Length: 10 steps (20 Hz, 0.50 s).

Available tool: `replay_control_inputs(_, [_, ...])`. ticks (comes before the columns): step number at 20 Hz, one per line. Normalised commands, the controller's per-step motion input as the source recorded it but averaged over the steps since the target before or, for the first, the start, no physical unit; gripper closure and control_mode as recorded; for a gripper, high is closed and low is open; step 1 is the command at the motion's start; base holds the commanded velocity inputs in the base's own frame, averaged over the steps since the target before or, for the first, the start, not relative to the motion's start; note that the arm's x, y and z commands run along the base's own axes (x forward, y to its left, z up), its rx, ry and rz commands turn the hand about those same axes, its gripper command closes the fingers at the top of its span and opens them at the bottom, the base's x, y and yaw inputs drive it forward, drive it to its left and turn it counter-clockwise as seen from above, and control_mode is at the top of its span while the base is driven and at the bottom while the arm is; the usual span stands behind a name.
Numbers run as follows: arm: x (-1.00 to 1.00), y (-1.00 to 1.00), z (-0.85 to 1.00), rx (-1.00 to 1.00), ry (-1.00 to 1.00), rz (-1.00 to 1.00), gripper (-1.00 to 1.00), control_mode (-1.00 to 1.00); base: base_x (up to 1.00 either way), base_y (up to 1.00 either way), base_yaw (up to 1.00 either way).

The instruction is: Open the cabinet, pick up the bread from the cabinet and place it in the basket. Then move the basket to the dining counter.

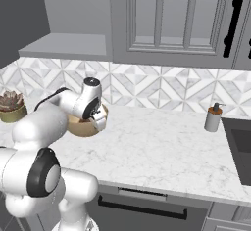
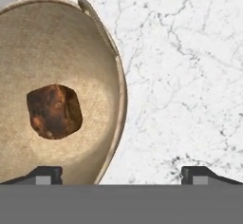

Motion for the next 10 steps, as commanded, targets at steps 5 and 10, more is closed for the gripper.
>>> replay_control_inputs(5, [0.10,0.08,-0.20,0.00,0.00,0.00,-1.00,-1.00,0.00,0.00,0.00])
replay_control_inputs(10, [0.27,0.28,-0.17,0.00,0.00,0.00,-1.00,-1.00,0.00,0.00,0.00])
